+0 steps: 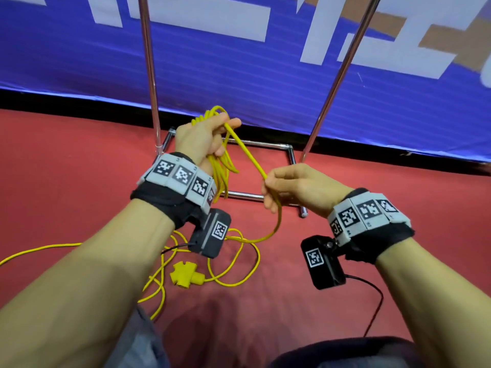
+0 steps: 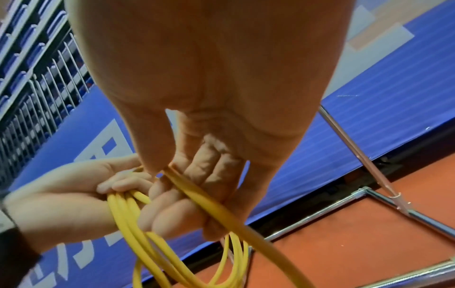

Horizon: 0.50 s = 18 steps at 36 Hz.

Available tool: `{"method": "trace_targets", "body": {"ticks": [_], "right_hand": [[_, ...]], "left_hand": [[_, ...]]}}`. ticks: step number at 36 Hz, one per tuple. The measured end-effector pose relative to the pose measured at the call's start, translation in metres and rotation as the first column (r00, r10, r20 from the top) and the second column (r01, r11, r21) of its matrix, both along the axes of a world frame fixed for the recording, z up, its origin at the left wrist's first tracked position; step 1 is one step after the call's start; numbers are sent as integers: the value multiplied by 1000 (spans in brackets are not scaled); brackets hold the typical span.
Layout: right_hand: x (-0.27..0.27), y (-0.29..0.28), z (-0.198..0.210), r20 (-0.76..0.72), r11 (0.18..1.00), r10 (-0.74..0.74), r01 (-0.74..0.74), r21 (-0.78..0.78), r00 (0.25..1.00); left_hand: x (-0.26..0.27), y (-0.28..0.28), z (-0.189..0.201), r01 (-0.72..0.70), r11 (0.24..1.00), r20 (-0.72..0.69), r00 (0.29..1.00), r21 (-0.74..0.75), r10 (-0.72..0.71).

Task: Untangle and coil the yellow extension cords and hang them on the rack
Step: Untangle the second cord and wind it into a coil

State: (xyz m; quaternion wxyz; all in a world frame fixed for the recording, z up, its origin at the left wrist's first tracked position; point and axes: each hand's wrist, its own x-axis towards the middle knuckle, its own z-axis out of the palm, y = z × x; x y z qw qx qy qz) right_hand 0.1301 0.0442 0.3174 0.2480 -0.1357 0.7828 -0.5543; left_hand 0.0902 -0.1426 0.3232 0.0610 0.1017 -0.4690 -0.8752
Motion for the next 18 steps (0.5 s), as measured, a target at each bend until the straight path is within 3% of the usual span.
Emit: {"method": "trace_targets", "body": {"ticks": [4, 11, 15, 18], "right_hand": [[1, -8, 6, -149, 999, -42, 37, -35, 988], [-9, -29, 15, -279, 975, -208, 175, -140, 938], [-11, -28, 13, -253, 976, -209, 185, -116, 945], [-7, -23, 11, -120, 989, -142, 135, -65, 983]], "left_hand": [[-2, -3, 0, 40, 999, 20, 999, -16, -40], [16, 27, -6, 196, 958, 24, 980, -207, -196], [18, 30, -6, 176, 962, 37, 984, -209, -172], [16, 26, 0, 160, 971, 15, 987, -178, -160]]}}
